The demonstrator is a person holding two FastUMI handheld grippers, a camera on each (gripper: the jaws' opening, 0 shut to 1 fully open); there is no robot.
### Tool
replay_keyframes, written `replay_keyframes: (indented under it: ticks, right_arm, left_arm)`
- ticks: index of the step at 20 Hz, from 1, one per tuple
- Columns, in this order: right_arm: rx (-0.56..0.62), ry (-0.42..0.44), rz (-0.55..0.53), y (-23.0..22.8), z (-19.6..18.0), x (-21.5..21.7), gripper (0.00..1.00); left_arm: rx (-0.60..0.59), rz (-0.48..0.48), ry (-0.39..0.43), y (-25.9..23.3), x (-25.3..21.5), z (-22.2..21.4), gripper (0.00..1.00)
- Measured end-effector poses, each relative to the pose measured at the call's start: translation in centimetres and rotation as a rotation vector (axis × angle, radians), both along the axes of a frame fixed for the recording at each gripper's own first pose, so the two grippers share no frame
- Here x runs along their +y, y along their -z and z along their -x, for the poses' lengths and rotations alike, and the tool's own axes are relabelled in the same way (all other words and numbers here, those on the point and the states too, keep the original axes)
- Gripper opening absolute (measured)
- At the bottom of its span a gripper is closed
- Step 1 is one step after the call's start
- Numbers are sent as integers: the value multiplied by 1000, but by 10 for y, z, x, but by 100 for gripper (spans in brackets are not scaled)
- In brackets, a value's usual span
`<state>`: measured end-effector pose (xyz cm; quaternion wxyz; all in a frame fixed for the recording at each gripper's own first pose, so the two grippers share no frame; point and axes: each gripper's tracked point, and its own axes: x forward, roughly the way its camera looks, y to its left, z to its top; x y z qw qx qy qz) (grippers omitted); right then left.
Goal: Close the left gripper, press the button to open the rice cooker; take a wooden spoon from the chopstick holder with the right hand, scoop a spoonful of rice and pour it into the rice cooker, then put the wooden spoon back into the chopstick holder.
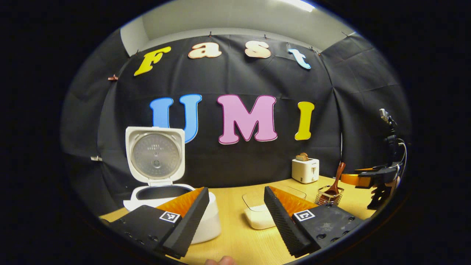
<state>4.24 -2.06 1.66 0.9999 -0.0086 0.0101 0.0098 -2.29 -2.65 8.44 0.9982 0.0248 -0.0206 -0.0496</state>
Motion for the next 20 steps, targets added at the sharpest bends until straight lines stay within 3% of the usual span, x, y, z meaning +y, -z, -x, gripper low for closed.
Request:
replay_keyframes:
  ticks: [9, 11, 20]
  right_arm:
    - [131, 42, -51, 14, -69, -42, 98]
    - [164, 40, -62, 21, -80, -46, 98]
    - [191, 62, -61, 23, -119, -53, 96]
  left_arm:
    - [45, 122, -20, 31, 24, -6, 96]
    - [75, 145, 8, 43, 21, -11, 98]
    - [149, 237, -27, 76, 38, -30, 95]
